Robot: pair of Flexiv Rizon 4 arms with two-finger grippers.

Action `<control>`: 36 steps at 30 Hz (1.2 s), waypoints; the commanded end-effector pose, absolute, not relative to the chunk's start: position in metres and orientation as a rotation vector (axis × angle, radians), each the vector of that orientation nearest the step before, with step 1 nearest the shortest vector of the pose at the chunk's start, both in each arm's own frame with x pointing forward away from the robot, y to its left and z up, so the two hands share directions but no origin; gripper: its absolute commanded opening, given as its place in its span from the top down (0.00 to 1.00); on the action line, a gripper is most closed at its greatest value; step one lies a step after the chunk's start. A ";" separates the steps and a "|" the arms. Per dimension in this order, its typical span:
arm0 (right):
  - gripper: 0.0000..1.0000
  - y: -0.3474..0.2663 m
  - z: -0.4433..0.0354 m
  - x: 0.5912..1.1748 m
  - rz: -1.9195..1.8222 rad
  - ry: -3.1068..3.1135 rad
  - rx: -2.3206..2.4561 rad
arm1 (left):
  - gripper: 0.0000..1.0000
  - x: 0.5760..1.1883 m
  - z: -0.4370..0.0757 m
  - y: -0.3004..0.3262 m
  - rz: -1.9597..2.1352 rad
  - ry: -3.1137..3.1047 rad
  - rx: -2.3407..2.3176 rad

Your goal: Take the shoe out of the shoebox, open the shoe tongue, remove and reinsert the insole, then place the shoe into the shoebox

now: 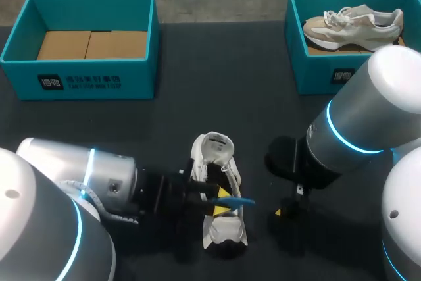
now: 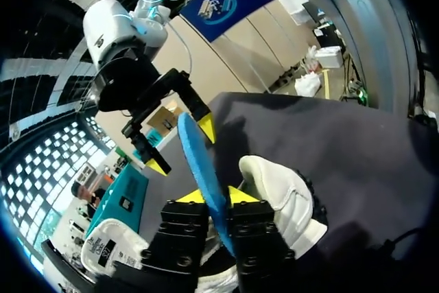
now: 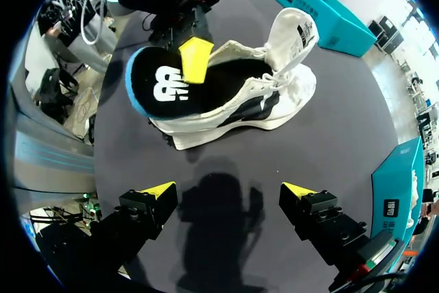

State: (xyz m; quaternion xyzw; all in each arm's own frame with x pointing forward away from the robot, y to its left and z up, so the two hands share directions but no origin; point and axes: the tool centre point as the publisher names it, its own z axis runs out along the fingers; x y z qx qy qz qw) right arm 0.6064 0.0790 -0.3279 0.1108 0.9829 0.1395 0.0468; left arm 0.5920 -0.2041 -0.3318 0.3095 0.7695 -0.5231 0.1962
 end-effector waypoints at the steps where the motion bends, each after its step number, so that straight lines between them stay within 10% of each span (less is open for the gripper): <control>1: 0.00 0.079 -0.329 0.605 0.427 2.996 0.339 | 1.00 0.592 -0.333 -0.205 -1.410 2.161 0.918; 23: 0.00 0.079 -0.329 0.605 0.427 2.996 0.339 | 1.00 0.601 -0.346 -0.196 -1.352 2.102 0.958; 24: 0.00 0.079 -0.329 0.605 0.427 2.996 0.339 | 0.80 0.600 -0.344 -0.196 -1.374 2.107 0.945; 28: 0.00 0.079 -0.329 0.605 0.427 2.996 0.339 | 0.60 0.599 -0.340 -0.195 -1.397 2.115 0.930; 36: 0.00 0.079 -0.329 0.605 0.427 2.996 0.339 | 0.57 0.602 -0.329 -0.191 -1.412 2.172 0.860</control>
